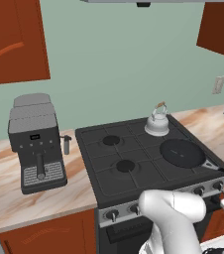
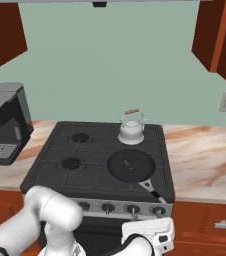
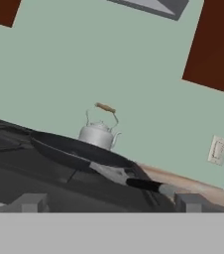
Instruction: Pick the pan from the cabinet and place it on the stove. Then turn on the stove burner for the pan.
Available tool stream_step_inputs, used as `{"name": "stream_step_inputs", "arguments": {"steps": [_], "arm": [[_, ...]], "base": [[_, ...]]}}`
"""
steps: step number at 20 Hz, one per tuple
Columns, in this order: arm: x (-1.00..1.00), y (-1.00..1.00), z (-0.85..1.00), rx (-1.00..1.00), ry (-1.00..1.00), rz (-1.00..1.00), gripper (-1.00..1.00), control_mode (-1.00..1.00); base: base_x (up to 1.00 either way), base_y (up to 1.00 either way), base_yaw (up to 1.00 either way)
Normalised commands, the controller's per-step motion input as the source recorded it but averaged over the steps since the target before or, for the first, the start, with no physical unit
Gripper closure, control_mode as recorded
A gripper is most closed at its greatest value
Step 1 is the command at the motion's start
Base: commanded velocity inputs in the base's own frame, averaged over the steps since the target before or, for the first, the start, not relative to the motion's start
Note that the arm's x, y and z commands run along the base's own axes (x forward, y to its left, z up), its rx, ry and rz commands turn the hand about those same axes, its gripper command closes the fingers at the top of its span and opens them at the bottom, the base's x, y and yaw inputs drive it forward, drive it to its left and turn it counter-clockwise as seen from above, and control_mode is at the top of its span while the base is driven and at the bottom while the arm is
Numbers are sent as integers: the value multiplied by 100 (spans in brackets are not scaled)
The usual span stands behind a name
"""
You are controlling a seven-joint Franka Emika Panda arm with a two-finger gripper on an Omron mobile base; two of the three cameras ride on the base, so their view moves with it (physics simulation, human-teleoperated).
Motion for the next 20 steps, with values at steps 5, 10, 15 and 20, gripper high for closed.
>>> {"name": "stream_step_inputs", "arguments": {"steps": [5,10,15,20], "arm": [[24,-42,-41,2,0,0,-100,-100],[25,-43,-47,1,0,0,-100,-100],[22,-32,-49,0,0,0,-100,-100],[19,-12,-37,0,0,0,-100,-100]], "base": [[0,0,0],[0,0,0],[0,0,0],[0,0,0]]}}
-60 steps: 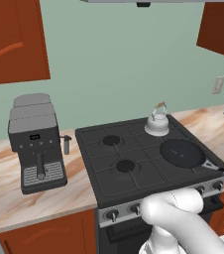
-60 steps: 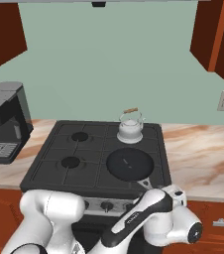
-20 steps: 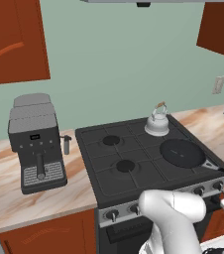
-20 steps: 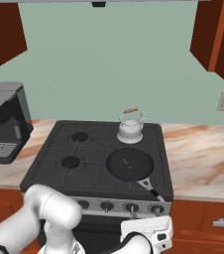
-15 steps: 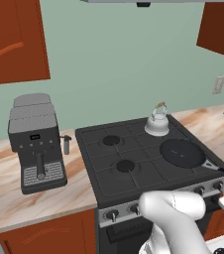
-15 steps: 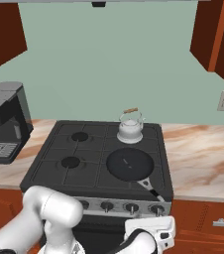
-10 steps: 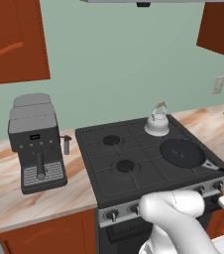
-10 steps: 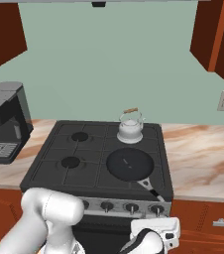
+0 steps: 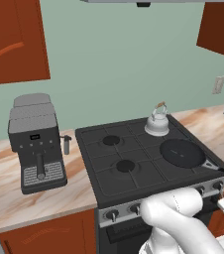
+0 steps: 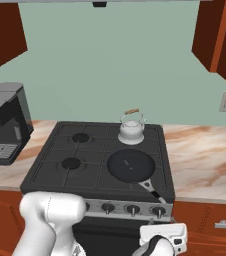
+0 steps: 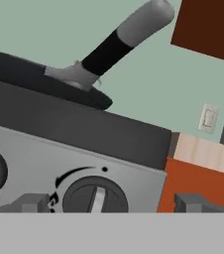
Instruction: Pick the pan from the cabinet and place it on the stove. Then turn on the stove burner for the pan.
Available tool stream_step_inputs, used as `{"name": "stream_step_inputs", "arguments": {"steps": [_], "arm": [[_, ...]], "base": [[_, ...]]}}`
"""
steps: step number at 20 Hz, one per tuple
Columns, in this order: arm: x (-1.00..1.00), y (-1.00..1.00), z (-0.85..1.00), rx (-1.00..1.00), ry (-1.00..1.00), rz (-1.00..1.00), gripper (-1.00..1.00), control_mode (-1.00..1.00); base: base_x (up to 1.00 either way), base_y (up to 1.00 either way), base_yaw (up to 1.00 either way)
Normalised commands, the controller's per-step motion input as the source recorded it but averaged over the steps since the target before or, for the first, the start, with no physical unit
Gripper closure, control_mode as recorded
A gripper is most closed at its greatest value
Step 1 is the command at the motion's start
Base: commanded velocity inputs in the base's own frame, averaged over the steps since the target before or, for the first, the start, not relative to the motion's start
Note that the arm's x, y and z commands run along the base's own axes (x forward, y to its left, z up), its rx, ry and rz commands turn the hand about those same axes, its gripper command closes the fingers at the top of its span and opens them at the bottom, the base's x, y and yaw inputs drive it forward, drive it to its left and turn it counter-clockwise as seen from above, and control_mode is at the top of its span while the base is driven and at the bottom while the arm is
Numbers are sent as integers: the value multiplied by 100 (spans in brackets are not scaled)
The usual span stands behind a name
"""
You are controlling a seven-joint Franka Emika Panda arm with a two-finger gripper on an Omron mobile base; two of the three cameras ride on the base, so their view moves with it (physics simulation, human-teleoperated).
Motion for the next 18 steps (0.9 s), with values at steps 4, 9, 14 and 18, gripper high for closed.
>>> {"name": "stream_step_inputs", "arguments": {"steps": [4,9,14,18], "arm": [[20,0,-30,0,0,0,-100,-100],[17,0,-12,0,0,0,-100,-100],[19,0,0,0,0,0,-100,-100],[16,0,0,0,0,0,-100,-100]], "base": [[0,0,0],[0,0,0],[0,0,0],[0,0,0]]}}
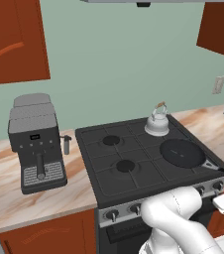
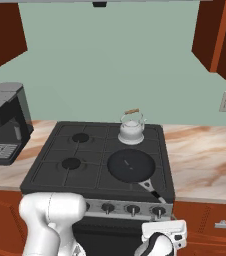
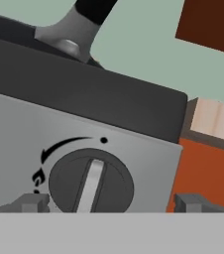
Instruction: Pick the pan from the cabinet and place it on the stove. Then turn on the stove burner for the pan.
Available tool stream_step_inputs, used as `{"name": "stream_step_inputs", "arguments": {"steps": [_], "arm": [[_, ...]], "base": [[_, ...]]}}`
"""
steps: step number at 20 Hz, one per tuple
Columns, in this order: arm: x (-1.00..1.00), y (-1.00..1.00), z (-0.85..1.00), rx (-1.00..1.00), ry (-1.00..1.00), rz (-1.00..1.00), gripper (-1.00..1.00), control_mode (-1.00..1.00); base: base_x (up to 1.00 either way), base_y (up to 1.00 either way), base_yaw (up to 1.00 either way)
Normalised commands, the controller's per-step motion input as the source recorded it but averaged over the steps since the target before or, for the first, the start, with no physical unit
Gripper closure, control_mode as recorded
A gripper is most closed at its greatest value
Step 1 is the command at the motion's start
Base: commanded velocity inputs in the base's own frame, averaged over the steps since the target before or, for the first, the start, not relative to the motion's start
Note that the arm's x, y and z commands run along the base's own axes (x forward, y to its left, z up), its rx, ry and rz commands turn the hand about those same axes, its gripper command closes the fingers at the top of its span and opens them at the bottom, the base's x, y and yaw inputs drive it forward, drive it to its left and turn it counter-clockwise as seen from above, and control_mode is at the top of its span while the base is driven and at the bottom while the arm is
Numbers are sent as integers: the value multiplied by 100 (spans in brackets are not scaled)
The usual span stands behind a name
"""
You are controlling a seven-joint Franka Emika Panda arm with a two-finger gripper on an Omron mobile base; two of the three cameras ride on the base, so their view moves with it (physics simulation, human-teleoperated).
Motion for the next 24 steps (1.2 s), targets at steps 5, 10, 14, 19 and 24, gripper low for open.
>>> {"name": "stream_step_inputs", "arguments": {"steps": [5,10,14,19,24], "arm": [[14,0,-2,0,0,0,-100,-100],[12,0,-7,1,0,0,-100,-100],[4,1,-2,2,0,0,-100,-100],[0,13,0,0,0,0,-100,-100],[0,22,0,0,2,-2,-100,-100]], "base": [[0,0,0],[0,0,0],[0,0,0],[0,0,0],[0,0,0]]}}
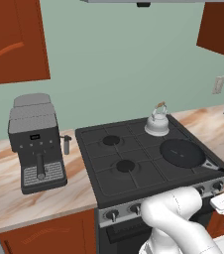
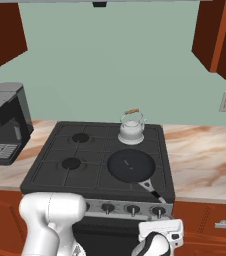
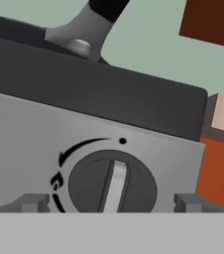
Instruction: Pick the pan from the cabinet and place it on the stove. Then turn on the stove burner for the pan.
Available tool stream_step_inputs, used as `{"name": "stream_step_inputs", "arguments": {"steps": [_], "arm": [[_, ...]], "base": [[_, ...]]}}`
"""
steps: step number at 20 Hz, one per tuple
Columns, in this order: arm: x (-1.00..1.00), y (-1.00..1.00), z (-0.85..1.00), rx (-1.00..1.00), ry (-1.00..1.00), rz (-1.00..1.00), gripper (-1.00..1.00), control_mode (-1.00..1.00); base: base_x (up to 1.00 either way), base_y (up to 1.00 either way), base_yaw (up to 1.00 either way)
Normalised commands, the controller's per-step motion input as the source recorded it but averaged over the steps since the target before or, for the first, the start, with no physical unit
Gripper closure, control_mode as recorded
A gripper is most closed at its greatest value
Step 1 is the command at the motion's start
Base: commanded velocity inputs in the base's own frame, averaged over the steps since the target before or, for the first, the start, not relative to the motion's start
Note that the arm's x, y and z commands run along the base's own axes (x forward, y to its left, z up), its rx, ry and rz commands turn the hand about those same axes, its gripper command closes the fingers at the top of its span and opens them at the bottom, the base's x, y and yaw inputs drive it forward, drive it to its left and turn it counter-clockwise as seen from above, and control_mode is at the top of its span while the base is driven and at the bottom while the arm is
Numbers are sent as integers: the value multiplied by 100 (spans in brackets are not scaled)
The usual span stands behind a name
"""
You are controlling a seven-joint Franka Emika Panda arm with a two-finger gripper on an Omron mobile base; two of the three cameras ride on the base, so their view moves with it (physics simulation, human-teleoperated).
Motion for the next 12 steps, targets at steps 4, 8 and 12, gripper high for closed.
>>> {"name": "stream_step_inputs", "arguments": {"steps": [4,8,12], "arm": [[4,4,1,0,3,-1,-100,-100],[18,0,0,0,2,-1,-100,-100],[8,0,0,0,1,0,-100,-100]], "base": [[0,0,0],[0,0,0],[0,0,0]]}}
